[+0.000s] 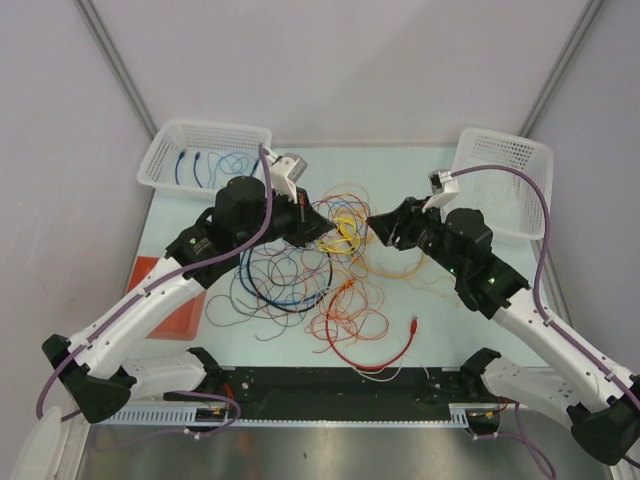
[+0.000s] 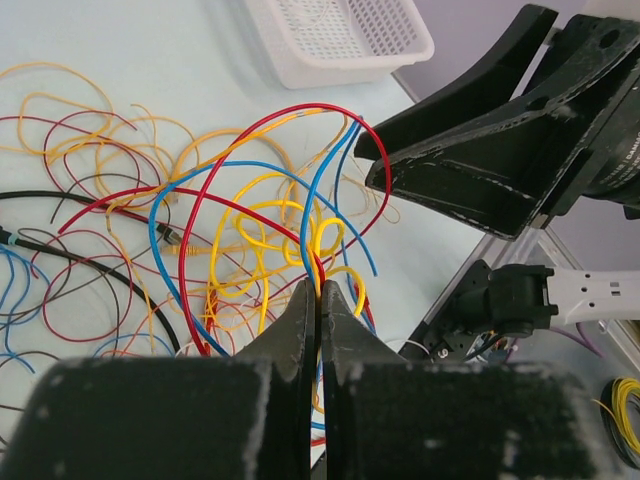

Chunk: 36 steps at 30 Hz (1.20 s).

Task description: Untangle the cables

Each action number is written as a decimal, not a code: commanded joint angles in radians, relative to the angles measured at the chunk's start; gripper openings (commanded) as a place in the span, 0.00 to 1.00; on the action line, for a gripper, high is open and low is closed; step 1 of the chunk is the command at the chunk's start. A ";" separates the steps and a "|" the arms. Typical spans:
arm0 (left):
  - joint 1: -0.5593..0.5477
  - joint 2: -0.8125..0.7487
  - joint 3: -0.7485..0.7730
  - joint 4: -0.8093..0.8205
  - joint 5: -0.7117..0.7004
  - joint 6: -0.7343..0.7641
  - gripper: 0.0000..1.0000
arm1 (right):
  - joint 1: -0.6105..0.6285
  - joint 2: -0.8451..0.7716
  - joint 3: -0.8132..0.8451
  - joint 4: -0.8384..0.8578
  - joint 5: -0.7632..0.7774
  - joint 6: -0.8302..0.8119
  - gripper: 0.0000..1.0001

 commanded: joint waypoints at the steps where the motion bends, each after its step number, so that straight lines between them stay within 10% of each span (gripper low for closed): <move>1: 0.002 -0.034 -0.012 0.032 0.030 0.008 0.00 | 0.003 0.006 0.037 0.071 -0.024 -0.005 0.48; 9: 0.001 -0.049 -0.035 0.058 0.058 -0.014 0.00 | 0.008 0.099 0.037 0.111 -0.047 -0.005 0.48; 14: 0.001 -0.065 -0.051 0.053 0.042 -0.012 0.00 | 0.008 0.101 0.037 0.118 -0.040 -0.016 0.00; 21: 0.001 -0.036 -0.034 -0.095 -0.227 -0.014 0.75 | 0.006 -0.097 0.066 0.044 0.071 -0.060 0.00; 24: 0.007 -0.031 -0.035 -0.131 -0.357 -0.049 0.89 | 0.005 -0.134 0.120 -0.056 0.098 -0.083 0.00; 36: 0.022 -0.187 -0.248 0.251 -0.246 -0.107 0.94 | 0.006 -0.160 0.172 -0.139 0.077 -0.059 0.00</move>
